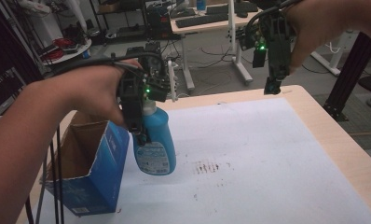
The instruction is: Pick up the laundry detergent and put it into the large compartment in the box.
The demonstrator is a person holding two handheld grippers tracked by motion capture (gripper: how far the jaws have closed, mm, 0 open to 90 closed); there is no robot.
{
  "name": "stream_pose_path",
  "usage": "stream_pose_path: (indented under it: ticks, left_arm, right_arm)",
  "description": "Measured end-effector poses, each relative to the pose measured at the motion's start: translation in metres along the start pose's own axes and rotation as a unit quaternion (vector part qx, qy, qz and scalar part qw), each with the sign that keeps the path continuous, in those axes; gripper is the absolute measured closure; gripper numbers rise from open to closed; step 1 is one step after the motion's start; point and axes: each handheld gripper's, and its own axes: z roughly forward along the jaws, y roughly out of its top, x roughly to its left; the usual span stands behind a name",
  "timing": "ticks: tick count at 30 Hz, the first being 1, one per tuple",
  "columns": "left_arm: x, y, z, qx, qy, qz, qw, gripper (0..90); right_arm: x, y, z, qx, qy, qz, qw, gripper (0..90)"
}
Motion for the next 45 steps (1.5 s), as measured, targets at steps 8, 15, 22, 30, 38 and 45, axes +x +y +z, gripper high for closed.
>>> stream_pose_path:
  ticks: [8, 15, 22, 30, 38, 45]
  left_arm:
    - [-0.003, -0.024, -0.028, 0.008, 0.013, -0.031, 0.9994, 38.2]
    - [-0.006, -0.04, -0.06, -0.005, 0.02, -0.069, 0.9974, 38.2]
    - [-0.008, -0.062, -0.091, -0.023, 0.011, -0.112, 0.9934, 38.1]
    - [-0.015, -0.093, -0.11, -0.026, 0.008, -0.197, 0.98, 38.1]
    - [-0.011, -0.124, -0.109, 0.008, 0.028, -0.288, 0.957, 38.1]
    - [-0.008, -0.143, -0.107, 0.007, 0.033, -0.334, 0.9419, 38.1]
  right_arm:
    - [0.0, 0.004, 0.001, -0.002, -0.003, -0.003, 1.0, 3.3]
    - [0.001, 0.01, 0.002, -0.003, 0.001, -0.014, 0.9999, 3.3]
    - [0.002, 0.01, 0.002, -0.005, -0.001, -0.015, 0.9999, 3.3]
    - [0.001, 0.012, 0.001, -0.011, -0.001, -0.02, 0.9998, 3.3]
    - [0.002, 0.019, 0.004, -0.007, 0.001, -0.024, 0.9997, 3.3]
    - [0.002, 0.019, 0.004, -0.005, 0.0, -0.022, 0.9998, 3.3]
